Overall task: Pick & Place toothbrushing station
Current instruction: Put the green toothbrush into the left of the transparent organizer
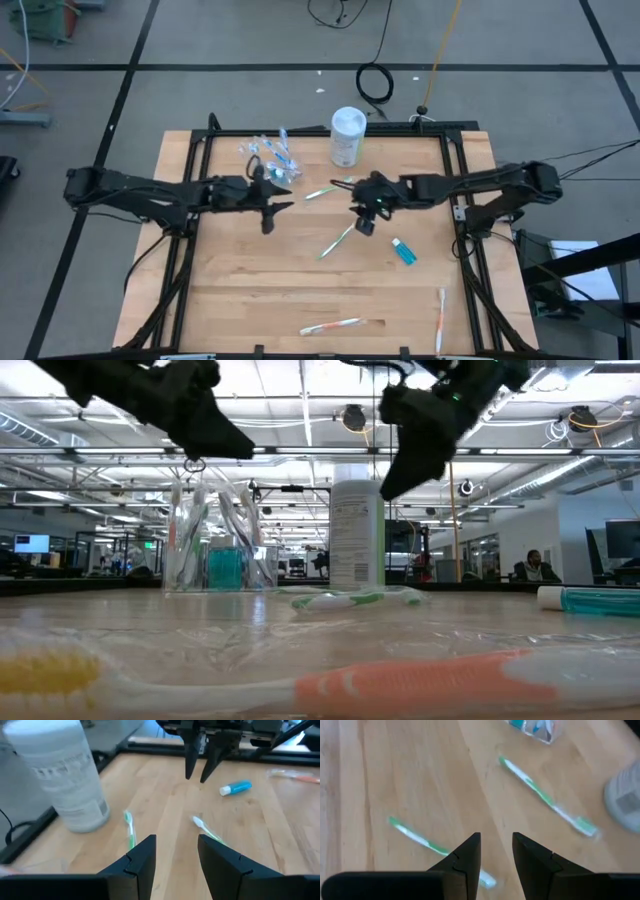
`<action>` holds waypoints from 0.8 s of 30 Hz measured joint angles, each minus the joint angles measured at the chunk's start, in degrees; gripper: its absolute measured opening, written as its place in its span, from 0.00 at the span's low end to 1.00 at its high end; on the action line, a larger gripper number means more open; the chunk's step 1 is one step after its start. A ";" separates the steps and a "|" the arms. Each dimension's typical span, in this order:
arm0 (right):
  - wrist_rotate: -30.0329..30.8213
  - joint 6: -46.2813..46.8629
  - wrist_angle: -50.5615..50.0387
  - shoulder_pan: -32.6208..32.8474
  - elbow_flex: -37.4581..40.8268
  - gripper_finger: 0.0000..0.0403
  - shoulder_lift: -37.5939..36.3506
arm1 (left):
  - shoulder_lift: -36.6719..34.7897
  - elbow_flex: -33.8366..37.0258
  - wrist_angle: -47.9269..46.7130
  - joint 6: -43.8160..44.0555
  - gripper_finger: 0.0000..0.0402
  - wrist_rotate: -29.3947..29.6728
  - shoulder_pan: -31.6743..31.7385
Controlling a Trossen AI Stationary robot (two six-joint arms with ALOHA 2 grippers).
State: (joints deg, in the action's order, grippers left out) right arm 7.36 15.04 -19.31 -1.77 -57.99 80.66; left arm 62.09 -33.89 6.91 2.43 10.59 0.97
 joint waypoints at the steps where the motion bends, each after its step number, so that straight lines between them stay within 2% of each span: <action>1: -0.07 1.10 1.96 0.10 2.72 0.25 -1.50 | 1.51 -0.91 -0.50 0.54 0.38 0.00 0.00; 7: -3.50 9.00 7.10 0.03 16.30 0.25 -10.48 | 11.84 -7.19 -2.75 0.31 0.38 0.04 0.73; 11: -4.62 15.28 9.43 0.01 22.09 0.25 -15.29 | 18.91 -11.73 -2.98 -1.07 0.38 0.02 1.90; 15: -4.51 17.30 11.28 -0.01 25.45 0.25 -18.83 | 25.55 -16.82 -3.56 -1.13 0.38 0.07 3.86; 20: -4.36 17.24 12.76 -0.01 25.81 0.25 -20.66 | 33.09 -22.99 -5.21 -1.35 0.38 0.02 6.49; 24: -4.40 16.05 14.63 -0.01 25.87 0.25 -20.69 | 38.88 -28.47 -7.63 -5.88 0.38 -0.02 8.00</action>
State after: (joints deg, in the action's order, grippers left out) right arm 2.96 31.09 -4.68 -1.78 -32.11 59.97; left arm 100.97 -62.35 -0.72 -3.45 10.57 8.97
